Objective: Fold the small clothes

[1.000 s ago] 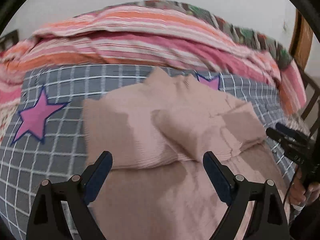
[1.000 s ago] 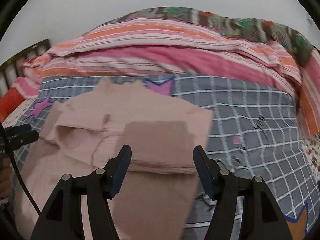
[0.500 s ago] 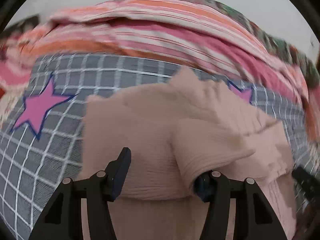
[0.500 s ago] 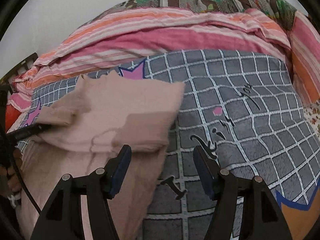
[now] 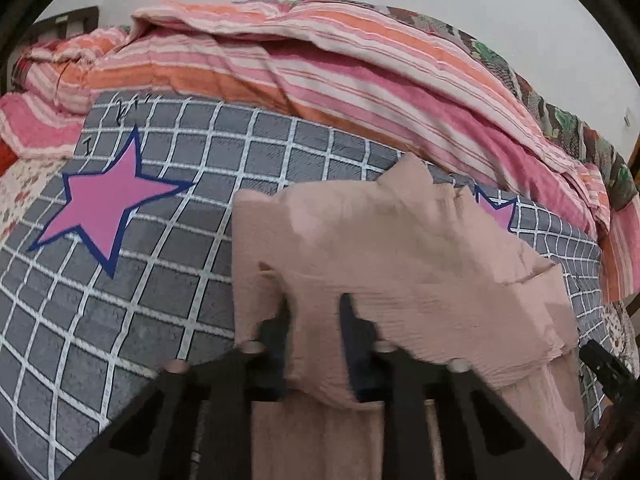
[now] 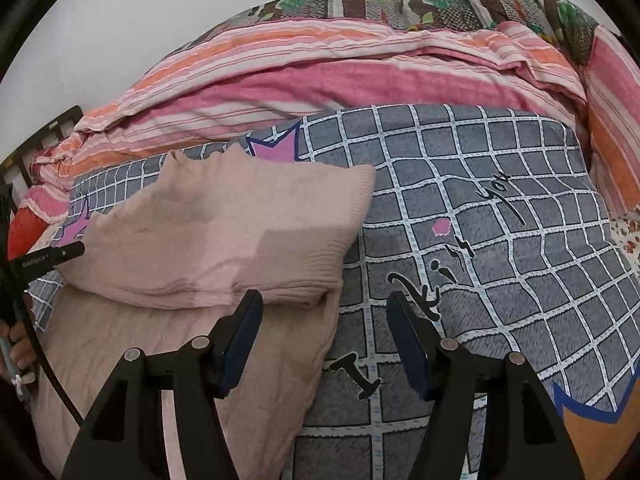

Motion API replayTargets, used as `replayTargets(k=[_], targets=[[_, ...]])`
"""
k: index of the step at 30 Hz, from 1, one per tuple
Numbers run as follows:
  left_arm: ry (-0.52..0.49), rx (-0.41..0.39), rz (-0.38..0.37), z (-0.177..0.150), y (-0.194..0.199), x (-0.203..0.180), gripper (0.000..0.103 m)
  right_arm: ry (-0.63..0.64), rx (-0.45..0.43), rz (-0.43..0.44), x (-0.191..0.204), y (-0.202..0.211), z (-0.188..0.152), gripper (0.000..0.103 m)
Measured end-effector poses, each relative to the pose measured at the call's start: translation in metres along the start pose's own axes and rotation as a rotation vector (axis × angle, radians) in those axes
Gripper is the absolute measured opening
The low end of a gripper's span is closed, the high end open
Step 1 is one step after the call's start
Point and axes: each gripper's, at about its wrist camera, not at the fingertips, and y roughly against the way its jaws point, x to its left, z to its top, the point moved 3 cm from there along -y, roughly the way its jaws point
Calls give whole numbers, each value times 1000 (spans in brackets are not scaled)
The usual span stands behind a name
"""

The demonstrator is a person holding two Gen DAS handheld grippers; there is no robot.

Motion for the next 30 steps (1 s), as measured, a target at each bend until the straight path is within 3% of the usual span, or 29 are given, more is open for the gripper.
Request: replayTargets(k=[4, 8, 10, 13, 16, 19, 21, 24, 27, 30], targets=[[-66, -50, 1, 11, 0, -14, 6, 3, 1, 2, 1, -5, 6, 63], [-43, -103, -45, 35, 1, -24, 6, -14, -12, 6, 0, -11, 16, 63], [-55, -175, -67, 48, 13, -29, 6, -17, -24, -6, -1, -12, 20, 63], [-74, -228, -34, 52, 19, -25, 6, -19, -31, -18, -2, -16, 20, 63], [-53, -117, 31, 37, -3, -8, 6, -1, 0, -43, 0, -27, 18, 63], [-33, -44, 50, 18, -19, 4, 6, 9, 55, -83, -1, -40, 14, 63], [5, 1, 21, 15, -23, 10, 6, 8, 68, -84, -2, -43, 13, 63], [-13, 27, 15, 18, -21, 8, 7, 3, 47, -69, -3, -39, 14, 64], [-64, 35, 56, 17, -25, 0, 7, 5, 66, -57, -3, -42, 13, 65], [-69, 13, 46, 16, -28, -3, 6, -13, 87, -37, -6, -48, 12, 64]])
